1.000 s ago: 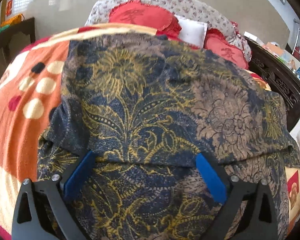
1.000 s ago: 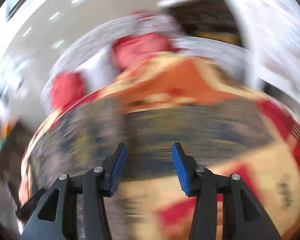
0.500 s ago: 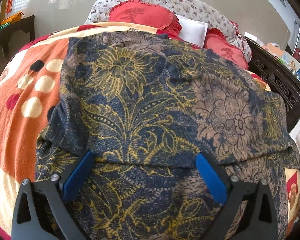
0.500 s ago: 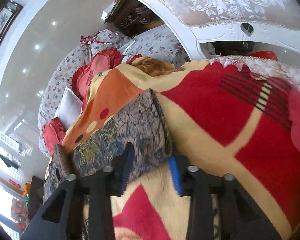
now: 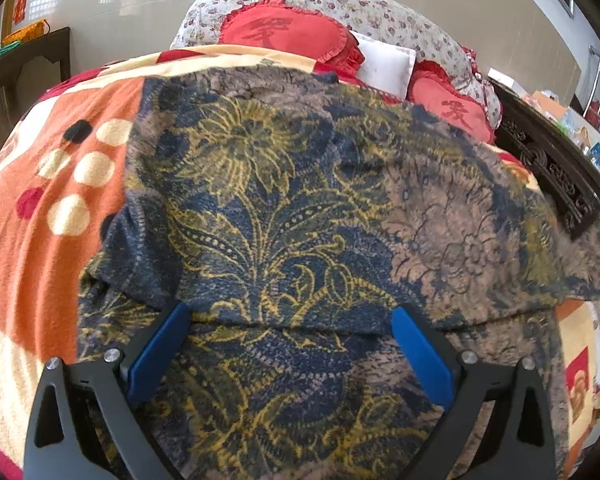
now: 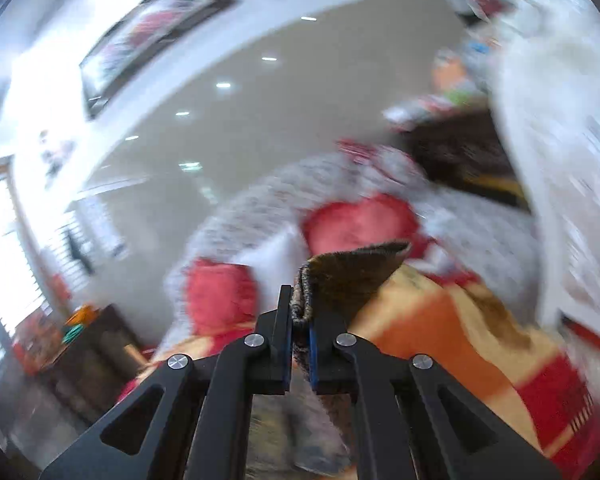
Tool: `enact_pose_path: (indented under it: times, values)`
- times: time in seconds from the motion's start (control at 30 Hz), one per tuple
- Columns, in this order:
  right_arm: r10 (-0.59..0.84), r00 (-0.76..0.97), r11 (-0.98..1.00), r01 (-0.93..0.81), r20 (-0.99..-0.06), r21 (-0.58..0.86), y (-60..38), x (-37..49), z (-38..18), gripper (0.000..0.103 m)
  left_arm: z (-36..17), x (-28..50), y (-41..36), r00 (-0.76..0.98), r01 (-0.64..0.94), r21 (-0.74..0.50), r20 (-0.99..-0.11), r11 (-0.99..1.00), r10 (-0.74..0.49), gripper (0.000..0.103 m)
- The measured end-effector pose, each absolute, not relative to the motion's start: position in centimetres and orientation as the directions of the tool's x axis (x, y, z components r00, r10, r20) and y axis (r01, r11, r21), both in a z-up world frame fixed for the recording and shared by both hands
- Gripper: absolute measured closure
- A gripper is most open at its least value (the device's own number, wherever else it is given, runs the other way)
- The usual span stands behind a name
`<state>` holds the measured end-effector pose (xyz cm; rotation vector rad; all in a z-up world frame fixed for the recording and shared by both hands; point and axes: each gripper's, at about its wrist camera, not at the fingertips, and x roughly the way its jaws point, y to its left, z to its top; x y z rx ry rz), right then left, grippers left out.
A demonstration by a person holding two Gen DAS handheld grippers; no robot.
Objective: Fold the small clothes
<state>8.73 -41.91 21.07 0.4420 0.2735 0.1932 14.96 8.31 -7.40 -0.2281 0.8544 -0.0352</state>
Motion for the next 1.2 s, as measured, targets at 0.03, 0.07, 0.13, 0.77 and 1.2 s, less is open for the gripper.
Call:
enact_pose_path:
  times: [0.03,0.07,0.13,0.77,1.2]
  values:
    - [0.280,0.937,0.885,-0.168,-0.210,0.434,-40.2,9.1,22.0,0.103,-7.0,14.6,8.6,0.667,-0.056,-0.230,-0.733,0.972,-0.135,0.000]
    - [0.327,0.923,0.882,-0.220,-0.203,0.418,-38.0,9.5,22.9,0.103,-6.5,14.1,9.1,0.681,-0.063,-0.237,-0.720,0.969,-0.133,0.000]
    - [0.422,0.886,0.858,-0.323,-0.190,0.399,-34.2,9.9,23.7,0.103,-5.6,13.3,10.1,0.704,-0.083,-0.239,-0.701,0.967,-0.113,0.000]
    - [0.717,0.361,0.690,-0.490,-0.596,0.533,0.9,20.9,-2.7,0.103,-1.8,9.2,18.9,0.762,-0.220,-0.364,-0.643,0.905,-0.073,0.001]
    - [0.387,0.402,0.800,-0.594,-0.830,0.086,-5.2,12.6,-6.9,0.103,-2.8,13.8,15.0,0.737,0.033,-0.443,-0.595,0.896,-0.322,0.001]
